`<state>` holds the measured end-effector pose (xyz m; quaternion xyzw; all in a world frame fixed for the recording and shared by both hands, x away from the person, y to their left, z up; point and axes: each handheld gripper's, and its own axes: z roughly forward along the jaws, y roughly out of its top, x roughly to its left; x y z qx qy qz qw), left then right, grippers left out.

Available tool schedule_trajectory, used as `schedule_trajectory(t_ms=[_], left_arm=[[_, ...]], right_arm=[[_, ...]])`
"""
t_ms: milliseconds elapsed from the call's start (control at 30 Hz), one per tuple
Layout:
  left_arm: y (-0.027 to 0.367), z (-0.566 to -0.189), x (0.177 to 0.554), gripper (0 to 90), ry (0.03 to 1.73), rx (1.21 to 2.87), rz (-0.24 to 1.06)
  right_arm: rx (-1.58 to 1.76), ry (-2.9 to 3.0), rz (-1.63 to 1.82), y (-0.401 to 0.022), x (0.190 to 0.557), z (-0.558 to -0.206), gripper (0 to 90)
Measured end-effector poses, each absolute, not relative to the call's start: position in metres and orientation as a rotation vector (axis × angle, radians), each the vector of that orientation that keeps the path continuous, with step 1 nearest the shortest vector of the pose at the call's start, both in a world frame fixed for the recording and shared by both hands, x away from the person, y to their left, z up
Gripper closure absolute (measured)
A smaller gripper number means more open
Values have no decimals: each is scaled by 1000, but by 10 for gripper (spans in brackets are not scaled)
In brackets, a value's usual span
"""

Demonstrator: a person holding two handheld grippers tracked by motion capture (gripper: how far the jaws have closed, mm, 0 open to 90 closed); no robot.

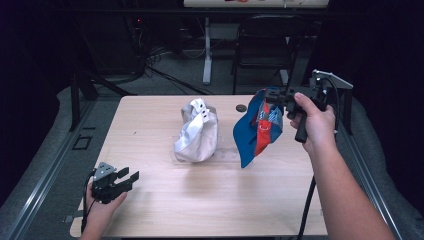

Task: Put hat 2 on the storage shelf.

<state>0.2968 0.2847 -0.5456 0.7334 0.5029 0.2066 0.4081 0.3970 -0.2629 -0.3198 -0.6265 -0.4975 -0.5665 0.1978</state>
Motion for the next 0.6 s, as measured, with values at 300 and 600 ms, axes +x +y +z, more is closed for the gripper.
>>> schedule_trajectory(t_ms=[300,600], left_arm=[[286,-547,298,527,1270,1833,524],[286,-547,298,527,1265,1832,526]], right_arm=[[-1777,-1377,-1608,-255,408,-311,782],[-1849,-1405,-1588,-245,417,-316,782]])
